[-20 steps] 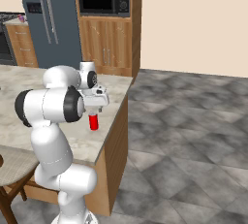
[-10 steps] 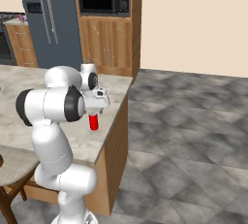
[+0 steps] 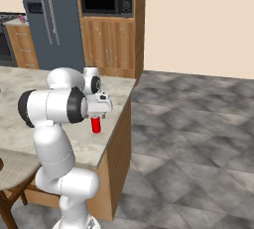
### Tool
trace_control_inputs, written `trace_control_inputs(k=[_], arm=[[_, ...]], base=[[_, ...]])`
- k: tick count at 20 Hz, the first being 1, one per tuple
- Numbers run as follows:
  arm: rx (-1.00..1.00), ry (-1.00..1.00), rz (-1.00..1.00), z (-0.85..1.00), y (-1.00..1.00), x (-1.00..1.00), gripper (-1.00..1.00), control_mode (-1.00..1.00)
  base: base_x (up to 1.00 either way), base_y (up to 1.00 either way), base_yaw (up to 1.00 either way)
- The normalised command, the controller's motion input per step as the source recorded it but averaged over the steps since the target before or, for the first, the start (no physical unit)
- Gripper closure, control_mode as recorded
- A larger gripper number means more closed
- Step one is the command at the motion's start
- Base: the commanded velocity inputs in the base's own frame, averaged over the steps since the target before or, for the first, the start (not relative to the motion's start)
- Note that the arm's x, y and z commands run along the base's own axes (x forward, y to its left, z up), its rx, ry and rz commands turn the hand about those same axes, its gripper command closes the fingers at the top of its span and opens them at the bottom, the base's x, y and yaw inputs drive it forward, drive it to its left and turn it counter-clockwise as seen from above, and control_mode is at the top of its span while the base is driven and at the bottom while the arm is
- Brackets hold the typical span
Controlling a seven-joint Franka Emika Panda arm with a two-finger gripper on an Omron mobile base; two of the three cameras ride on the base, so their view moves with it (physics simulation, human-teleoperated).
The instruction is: Four empty soda cans are scattered around the kitchen. Gather all the cans and cluster them next to the stove for recycling.
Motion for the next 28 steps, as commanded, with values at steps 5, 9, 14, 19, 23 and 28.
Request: trace_control_inputs(k=[5, 9, 14, 19, 23, 28], arm=[[0.0, 0.0, 0.0, -0.08, 0.0, 0.0, -1.0, -1.0], [0.0, 0.01, 0.0, -0.06, 0.0, 0.0, -1.0, -1.0], [0.01, 0.01, 0.0, -0.04, 0.0, 0.0, -1.0, -1.0], [0.01, 0.01, 0.0, -0.02, 0.0, 0.0, -1.0, -1.0], [0.01, 0.02, 0.0, -0.03, 0.0, 0.0, -1.0, -1.0], [0.01, 0.01, 0.0, -0.04, 0.0, 0.0, -1.0, -1.0]], base=[[0.0, 0.0, 0.0], [0.0, 0.0, 0.0], [0.0, 0.0, 0.0], [0.0, 0.0, 0.0], [0.0, 0.0, 0.0], [0.0, 0.0, 0.0]])
